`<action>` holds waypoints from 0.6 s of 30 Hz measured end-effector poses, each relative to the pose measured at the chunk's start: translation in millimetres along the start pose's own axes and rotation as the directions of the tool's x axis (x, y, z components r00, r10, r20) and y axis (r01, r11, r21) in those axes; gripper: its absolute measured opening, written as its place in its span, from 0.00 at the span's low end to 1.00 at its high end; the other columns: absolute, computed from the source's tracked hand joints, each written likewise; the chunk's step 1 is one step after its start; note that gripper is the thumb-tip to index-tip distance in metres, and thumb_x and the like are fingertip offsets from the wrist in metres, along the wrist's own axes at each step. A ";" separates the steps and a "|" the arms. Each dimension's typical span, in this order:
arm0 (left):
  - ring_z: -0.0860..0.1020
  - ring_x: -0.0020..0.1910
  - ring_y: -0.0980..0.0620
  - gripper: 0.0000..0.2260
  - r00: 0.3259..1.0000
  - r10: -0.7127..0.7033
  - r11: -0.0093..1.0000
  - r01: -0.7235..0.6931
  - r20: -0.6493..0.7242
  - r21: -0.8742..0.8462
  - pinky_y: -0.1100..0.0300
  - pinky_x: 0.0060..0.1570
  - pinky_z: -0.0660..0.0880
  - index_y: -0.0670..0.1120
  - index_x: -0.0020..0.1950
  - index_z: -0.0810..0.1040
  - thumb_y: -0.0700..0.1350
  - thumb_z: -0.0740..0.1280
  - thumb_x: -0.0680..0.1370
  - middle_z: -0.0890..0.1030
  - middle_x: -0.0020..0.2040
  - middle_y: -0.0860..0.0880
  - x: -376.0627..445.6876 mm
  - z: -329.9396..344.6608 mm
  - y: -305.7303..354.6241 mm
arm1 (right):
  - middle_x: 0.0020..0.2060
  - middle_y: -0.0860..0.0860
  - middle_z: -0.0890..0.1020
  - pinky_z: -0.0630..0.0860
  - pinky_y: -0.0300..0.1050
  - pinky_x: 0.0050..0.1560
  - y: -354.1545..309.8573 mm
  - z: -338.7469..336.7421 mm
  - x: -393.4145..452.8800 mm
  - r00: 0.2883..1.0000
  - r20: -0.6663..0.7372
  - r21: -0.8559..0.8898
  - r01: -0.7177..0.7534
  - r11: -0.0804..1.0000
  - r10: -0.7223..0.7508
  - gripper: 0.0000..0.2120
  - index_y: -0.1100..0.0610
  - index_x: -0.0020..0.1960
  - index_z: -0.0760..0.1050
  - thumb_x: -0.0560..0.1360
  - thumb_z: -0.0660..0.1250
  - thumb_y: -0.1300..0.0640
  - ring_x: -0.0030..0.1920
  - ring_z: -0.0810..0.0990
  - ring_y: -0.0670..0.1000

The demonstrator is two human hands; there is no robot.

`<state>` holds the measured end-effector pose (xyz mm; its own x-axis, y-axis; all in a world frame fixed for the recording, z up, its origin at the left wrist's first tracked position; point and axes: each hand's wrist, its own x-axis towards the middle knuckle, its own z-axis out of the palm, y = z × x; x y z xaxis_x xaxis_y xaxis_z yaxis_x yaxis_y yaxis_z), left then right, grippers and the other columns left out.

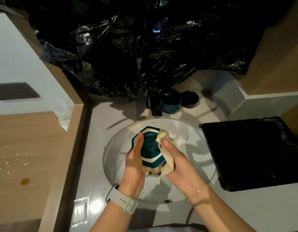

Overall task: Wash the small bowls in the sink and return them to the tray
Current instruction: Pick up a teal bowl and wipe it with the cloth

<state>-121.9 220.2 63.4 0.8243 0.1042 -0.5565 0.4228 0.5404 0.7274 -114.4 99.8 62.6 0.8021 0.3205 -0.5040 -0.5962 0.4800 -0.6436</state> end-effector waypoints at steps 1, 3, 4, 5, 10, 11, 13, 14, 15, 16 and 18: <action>0.82 0.57 0.41 0.22 1.000 -0.013 1.000 0.013 0.007 0.012 0.42 0.63 0.75 0.42 0.62 0.79 0.56 0.64 0.77 0.84 0.56 0.40 0.3 -0.2 0.7 | 0.63 0.62 0.77 0.63 0.63 0.68 -6.3 -2.6 2.2 0.999 0.044 0.023 -0.029 0.999 0.028 0.21 0.59 0.65 0.75 0.77 0.66 0.49 0.64 0.75 0.64; 0.82 0.56 0.42 0.23 0.999 -0.050 0.997 0.048 0.022 0.062 0.43 0.62 0.76 0.43 0.63 0.80 0.58 0.64 0.77 0.84 0.56 0.42 2.5 -0.2 1.0 | 0.61 0.62 0.77 0.68 0.58 0.67 -17.8 -6.5 6.4 0.994 0.084 0.049 -0.079 0.996 0.075 0.16 0.60 0.62 0.77 0.78 0.63 0.54 0.62 0.76 0.61; 0.83 0.56 0.44 0.23 0.997 -0.069 0.992 0.066 0.025 0.107 0.44 0.59 0.78 0.46 0.63 0.80 0.60 0.63 0.77 0.84 0.56 0.44 3.8 -0.3 0.2 | 0.60 0.62 0.78 0.71 0.58 0.66 -21.5 -7.4 7.4 0.993 0.095 0.045 -0.074 0.996 0.070 0.14 0.61 0.59 0.78 0.78 0.64 0.55 0.62 0.77 0.61; 0.83 0.55 0.45 0.23 0.996 -0.084 0.985 0.079 0.025 0.156 0.46 0.56 0.80 0.49 0.63 0.79 0.62 0.62 0.77 0.85 0.55 0.46 4.8 -1.4 -1.0 | 0.60 0.63 0.78 0.72 0.57 0.64 -24.0 -6.9 7.5 0.993 0.106 0.028 -0.050 0.998 0.047 0.13 0.61 0.58 0.78 0.77 0.65 0.56 0.61 0.77 0.62; 0.83 0.52 0.39 0.31 0.965 -0.247 0.955 0.228 0.083 0.188 0.39 0.50 0.80 0.49 0.62 0.79 0.70 0.59 0.72 0.83 0.57 0.43 4.9 -6.7 5.6 | 0.45 0.56 0.86 0.79 0.40 0.42 -17.3 1.0 -4.7 0.966 0.031 -0.369 0.249 0.895 -0.256 0.13 0.61 0.53 0.80 0.69 0.73 0.68 0.45 0.85 0.53; 0.83 0.52 0.40 0.32 0.953 -0.275 0.954 0.255 0.126 0.157 0.38 0.52 0.79 0.48 0.60 0.81 0.71 0.57 0.73 0.83 0.57 0.42 3.6 -4.8 10.3 | 0.43 0.54 0.86 0.79 0.38 0.41 -13.1 2.4 -6.6 0.957 0.035 -0.449 0.272 0.851 -0.288 0.14 0.59 0.51 0.80 0.67 0.74 0.69 0.44 0.85 0.51; 0.84 0.51 0.42 0.33 0.933 -0.301 0.953 0.284 0.200 0.109 0.42 0.55 0.77 0.45 0.54 0.85 0.71 0.56 0.73 0.85 0.53 0.41 1.9 0.1 15.9 | 0.41 0.51 0.86 0.79 0.37 0.42 -3.6 6.3 -9.9 0.943 0.057 -0.552 0.305 0.776 -0.329 0.14 0.58 0.49 0.80 0.66 0.76 0.68 0.44 0.85 0.49; 0.85 0.49 0.44 0.33 0.930 -0.297 0.955 0.282 0.216 0.096 0.45 0.54 0.78 0.45 0.49 0.87 0.71 0.57 0.72 0.85 0.52 0.41 2.0 1.7 15.3 | 0.42 0.51 0.86 0.79 0.38 0.44 1.9 7.5 -10.7 0.934 0.066 -0.582 0.321 0.747 -0.350 0.14 0.59 0.50 0.80 0.65 0.77 0.65 0.45 0.85 0.49; 0.85 0.48 0.44 0.31 0.932 -0.285 0.958 0.269 0.226 0.100 0.47 0.53 0.78 0.45 0.45 0.88 0.70 0.58 0.72 0.85 0.50 0.41 3.1 2.5 12.4 | 0.43 0.51 0.86 0.80 0.40 0.45 5.4 9.4 -12.0 0.925 0.065 -0.602 0.335 0.725 -0.374 0.15 0.59 0.50 0.80 0.65 0.78 0.61 0.46 0.85 0.49; 0.84 0.47 0.45 0.30 0.935 -0.263 0.964 0.245 0.237 0.103 0.49 0.52 0.77 0.45 0.44 0.88 0.69 0.59 0.71 0.85 0.49 0.41 3.5 3.1 10.2 | 0.43 0.51 0.86 0.80 0.41 0.47 7.1 10.2 -13.4 0.915 0.053 -0.608 0.347 0.714 -0.400 0.16 0.59 0.51 0.80 0.64 0.77 0.56 0.46 0.85 0.48; 0.83 0.47 0.45 0.29 0.943 -0.220 0.975 0.204 0.248 0.089 0.49 0.54 0.76 0.45 0.45 0.86 0.68 0.60 0.70 0.84 0.48 0.40 1.6 4.5 5.7 | 0.41 0.49 0.86 0.78 0.37 0.45 5.4 13.2 -16.2 0.900 0.036 -0.593 0.368 0.716 -0.434 0.15 0.57 0.49 0.81 0.66 0.77 0.52 0.45 0.85 0.45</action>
<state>-116.4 219.6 68.4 0.7780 -0.2276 -0.5856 0.6139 0.4740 0.6312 -130.2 108.0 74.9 0.9820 0.1096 -0.1541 -0.1525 -0.0225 -0.9880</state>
